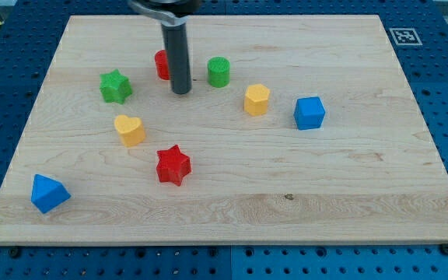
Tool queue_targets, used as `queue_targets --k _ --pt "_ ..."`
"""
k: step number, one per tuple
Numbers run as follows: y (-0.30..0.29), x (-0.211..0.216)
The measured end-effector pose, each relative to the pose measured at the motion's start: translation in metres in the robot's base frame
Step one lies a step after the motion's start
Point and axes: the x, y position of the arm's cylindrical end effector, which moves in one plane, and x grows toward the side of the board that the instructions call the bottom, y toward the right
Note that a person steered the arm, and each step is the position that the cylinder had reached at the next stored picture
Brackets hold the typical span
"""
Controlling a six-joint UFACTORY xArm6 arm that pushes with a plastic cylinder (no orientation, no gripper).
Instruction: Move the red circle parallel to the left of the green circle
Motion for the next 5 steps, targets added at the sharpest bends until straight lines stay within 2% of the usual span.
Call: queue_targets --k 1,2,3,5 --pt "-0.030 0.002" --pt "-0.053 -0.014" --pt "-0.054 -0.036" --pt "-0.014 -0.044"
